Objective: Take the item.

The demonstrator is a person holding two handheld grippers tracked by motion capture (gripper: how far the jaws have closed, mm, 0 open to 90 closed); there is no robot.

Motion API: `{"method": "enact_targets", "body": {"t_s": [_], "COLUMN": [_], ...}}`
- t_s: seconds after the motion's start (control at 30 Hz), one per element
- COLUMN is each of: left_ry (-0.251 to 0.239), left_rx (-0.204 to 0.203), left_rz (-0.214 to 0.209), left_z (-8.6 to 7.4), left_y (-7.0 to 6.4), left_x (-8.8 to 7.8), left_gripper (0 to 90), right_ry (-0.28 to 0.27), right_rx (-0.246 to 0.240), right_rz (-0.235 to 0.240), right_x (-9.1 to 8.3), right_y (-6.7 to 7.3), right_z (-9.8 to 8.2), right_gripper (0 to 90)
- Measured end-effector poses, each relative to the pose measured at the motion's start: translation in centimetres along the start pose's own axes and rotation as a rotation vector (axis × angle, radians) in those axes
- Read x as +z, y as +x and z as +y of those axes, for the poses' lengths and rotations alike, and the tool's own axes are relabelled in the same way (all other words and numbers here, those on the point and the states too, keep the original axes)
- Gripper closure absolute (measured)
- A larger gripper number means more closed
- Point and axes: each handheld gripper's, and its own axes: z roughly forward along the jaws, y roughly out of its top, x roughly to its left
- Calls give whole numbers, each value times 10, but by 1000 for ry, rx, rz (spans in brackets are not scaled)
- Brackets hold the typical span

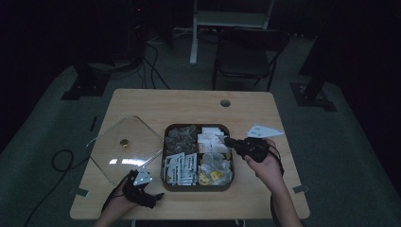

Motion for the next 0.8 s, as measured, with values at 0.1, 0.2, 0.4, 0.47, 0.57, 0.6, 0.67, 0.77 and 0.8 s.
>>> {"method": "enact_targets", "body": {"t_s": [0.1, 0.2, 0.4, 0.47, 0.57, 0.6, 0.67, 0.77, 0.8], "left_ry": [0, 0, 0, 0, 0, 0, -1, 0, 0], "left_rx": [0, 0, 0, 0, 0, -1, -1, 0, 0], "left_rz": [0, 0, 0, 0, 0, 0, 0, 0, 0], "left_z": [0, 0, 0, 0, 0, 0, 0, 0, 0], "left_y": [0, 0, 0, 0, 0, 0, 0, 0, 0], "left_x": [0, 0, 0, 0, 0, 0, 0, 0, 0], "left_gripper": [5, 5, 5, 5, 5, 5, 5, 5, 5], "right_ry": [-13, -24, -55, -59, -66, -67, -72, -80, -79], "right_rx": [1, 1, 6, 5, 7, 7, 13, 19, 22], "right_rz": [-13, -28, -63, -79, -98, -102, -114, -131, -137], "right_x": [-5, -10, -21, -25, -31, -33, -37, -42, -44], "right_y": [-4, -9, -20, -24, -29, -31, -35, -42, -45], "right_z": [5, 10, 19, 21, 24, 25, 26, 26, 26], "right_gripper": [900, 900, 900, 900, 900, 900, 900, 900, 900]}}
